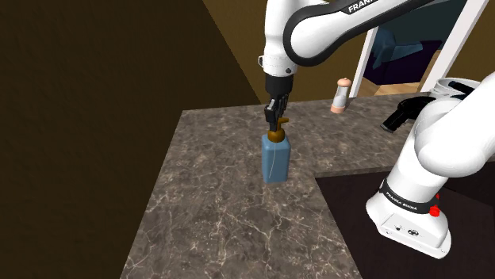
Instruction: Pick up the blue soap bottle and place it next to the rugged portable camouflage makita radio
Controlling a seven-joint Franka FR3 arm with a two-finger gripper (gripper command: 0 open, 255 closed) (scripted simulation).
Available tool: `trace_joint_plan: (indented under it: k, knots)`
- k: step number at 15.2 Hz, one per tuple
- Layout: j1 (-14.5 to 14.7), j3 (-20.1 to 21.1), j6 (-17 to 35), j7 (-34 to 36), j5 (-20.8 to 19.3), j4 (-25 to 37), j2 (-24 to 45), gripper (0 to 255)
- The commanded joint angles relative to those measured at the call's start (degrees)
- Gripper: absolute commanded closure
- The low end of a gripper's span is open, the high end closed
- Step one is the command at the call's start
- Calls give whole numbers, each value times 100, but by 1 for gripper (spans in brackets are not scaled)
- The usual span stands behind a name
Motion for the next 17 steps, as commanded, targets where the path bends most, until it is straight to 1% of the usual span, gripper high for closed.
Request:
trace_joint_plan:
  k: [1,2,17]
  knots:
    - [0,0,-1,0,-1,-2,1,255]
    - [-1,0,0,0,-1,-1,2,255]
    - [-26,-112,-1225,24,-68,953,-270,255]
